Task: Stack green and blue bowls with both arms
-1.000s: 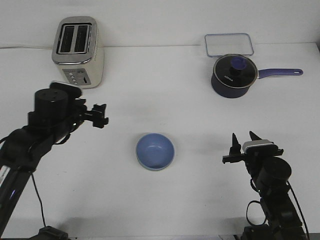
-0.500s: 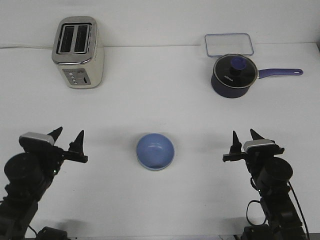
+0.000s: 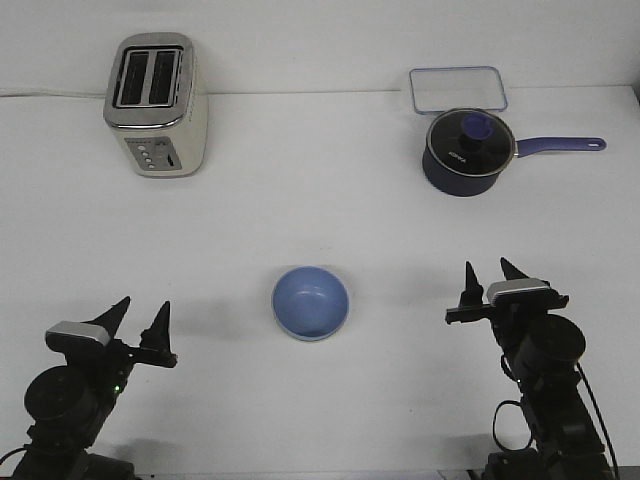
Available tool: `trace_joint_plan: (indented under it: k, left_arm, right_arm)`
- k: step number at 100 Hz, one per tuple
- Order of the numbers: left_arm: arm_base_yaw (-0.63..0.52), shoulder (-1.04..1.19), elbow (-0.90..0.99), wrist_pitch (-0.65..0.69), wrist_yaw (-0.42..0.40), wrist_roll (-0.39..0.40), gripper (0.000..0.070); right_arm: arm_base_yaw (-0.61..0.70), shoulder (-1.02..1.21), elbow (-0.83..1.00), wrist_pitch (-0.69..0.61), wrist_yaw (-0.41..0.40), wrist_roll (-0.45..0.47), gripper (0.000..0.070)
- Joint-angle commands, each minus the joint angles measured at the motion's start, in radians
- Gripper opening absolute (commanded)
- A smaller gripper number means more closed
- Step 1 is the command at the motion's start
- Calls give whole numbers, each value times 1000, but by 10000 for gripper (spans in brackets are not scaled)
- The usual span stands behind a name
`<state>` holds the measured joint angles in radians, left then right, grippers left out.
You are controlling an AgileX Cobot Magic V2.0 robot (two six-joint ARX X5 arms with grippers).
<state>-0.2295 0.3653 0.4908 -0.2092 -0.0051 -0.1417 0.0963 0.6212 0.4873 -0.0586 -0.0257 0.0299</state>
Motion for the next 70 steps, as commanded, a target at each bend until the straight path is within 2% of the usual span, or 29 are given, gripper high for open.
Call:
trace_joint_plan:
  k: [1,33,38,44,53,60,62,70]
  left_arm:
    - [0,2,14,8,-6,-6,463]
    - [0,2,14,13,-6,-6,443]
    - [0,2,14,12,-6,-6,393]
    - [0,2,14,8,-6,-6,300]
    - [0,2,14,9,-6,-6,126]
    - [0,2,14,8,-6,-6,7]
    - [0,2,14,8,-6,-6,0]
    - [0,2,14,8,-6,-6,7]
  right_arm:
    - [2,0,6,13,0,6,390]
    - [2,0,6,13,0,6,389]
    - [2,0,6,13,0,6,388]
    - [2,0,6,13,0,6,371]
    - [2,0,6,13,0,6,226]
    - [2,0,6,13,0,6,49]
    - [2,0,6,13,0,6,1]
    - [2,0,6,13,0,6,0]
